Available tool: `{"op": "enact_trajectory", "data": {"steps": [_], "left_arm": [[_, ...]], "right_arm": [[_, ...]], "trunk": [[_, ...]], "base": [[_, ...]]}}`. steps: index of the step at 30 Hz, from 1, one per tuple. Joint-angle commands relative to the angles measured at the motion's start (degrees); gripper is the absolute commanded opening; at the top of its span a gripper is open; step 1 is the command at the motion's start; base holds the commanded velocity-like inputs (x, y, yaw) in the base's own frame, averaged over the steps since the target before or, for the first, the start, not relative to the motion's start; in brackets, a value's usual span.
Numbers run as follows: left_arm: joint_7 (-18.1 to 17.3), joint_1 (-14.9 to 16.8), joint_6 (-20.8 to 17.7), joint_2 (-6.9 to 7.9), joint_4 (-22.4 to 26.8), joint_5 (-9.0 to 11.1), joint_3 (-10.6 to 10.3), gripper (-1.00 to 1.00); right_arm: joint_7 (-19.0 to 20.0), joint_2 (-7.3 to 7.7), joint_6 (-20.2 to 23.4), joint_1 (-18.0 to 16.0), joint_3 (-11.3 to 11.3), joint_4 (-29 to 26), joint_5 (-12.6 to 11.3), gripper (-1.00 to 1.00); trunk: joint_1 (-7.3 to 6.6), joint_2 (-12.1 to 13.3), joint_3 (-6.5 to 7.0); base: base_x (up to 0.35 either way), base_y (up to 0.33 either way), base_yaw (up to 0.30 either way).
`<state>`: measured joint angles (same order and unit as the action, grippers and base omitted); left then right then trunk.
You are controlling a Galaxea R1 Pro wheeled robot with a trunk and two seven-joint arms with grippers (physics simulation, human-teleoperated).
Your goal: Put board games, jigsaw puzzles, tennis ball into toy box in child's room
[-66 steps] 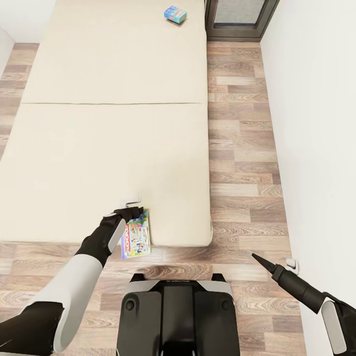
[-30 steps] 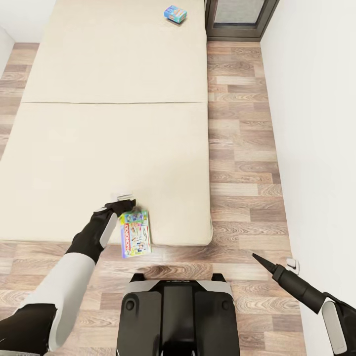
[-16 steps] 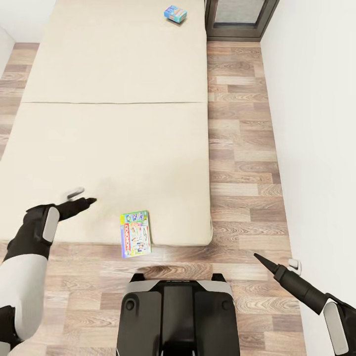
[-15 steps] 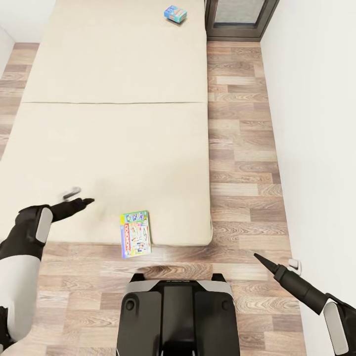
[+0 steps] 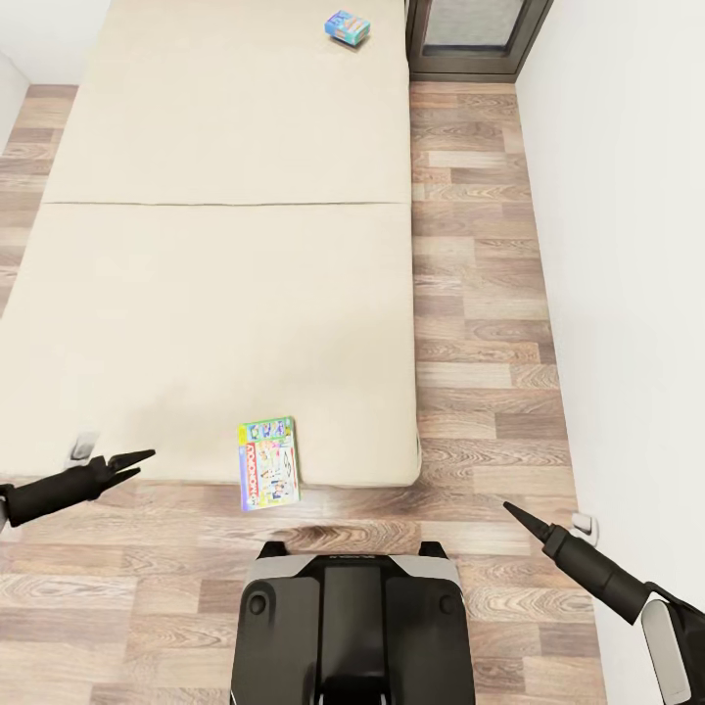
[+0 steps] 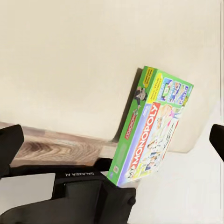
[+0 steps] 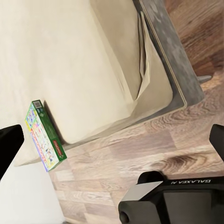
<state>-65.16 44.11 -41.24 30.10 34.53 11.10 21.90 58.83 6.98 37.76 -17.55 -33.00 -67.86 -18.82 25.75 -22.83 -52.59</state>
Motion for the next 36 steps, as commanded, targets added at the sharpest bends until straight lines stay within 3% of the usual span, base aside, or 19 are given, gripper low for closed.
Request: {"op": "enact_trajectory", "data": {"steps": [1, 9, 12, 15, 17, 36], "left_arm": [[-0.4, -0.1, -0.3, 0.05, -0.1, 0.2, 0.0, 1.0], [-2.5, -0.7, -0.1, -0.01, -0.5, 0.4, 0.0, 1.0], [-6.3, -0.8, -0.1, 0.19, -0.5, 0.3, 0.0, 1.0], [-13.9, -0.8, -0.1, 0.63, -0.4, 0.0, 0.0, 1.0], [-15.7, -0.8, -0.1, 0.82, -0.4, -0.2, -0.1, 1.0], [-17.1, -0.9, 0.2, 1.1, -0.4, -0.3, -0.4, 1.0]], "right_arm": [[0.1, -0.01, 0.4, 0.0, 0.0, 0.0, -0.3, 1.0], [0.0, -0.45, -1.1, 0.0, 0.1, 0.0, 0.3, 1.0], [-0.1, -0.73, -1.2, 0.0, 0.2, 0.0, 0.4, 1.0], [-0.1, -0.87, -1.3, 0.0, 0.1, 0.0, 0.5, 1.0], [0.0, -0.9, -1.3, 0.0, 0.1, -0.1, 0.4, 1.0], [0.1, -0.84, -1.4, 0.1, 0.1, -0.3, 0.1, 1.0]], "trunk": [[0.04, -0.1, -0.05], [0.04, -0.1, -0.05], [0.04, -0.1, -0.05], [0.04, -0.1, -0.05], [0.04, -0.1, -0.05], [0.04, -0.1, 1.22]], "base": [[0.0, 0.0, 0.0], [0.0, 0.0, 0.0], [0.0, 0.0, 0.0], [-0.032, 0.018, 0.0], [-0.133, 0.116, 0.0], [-0.071, 0.066, 0.0]]}}
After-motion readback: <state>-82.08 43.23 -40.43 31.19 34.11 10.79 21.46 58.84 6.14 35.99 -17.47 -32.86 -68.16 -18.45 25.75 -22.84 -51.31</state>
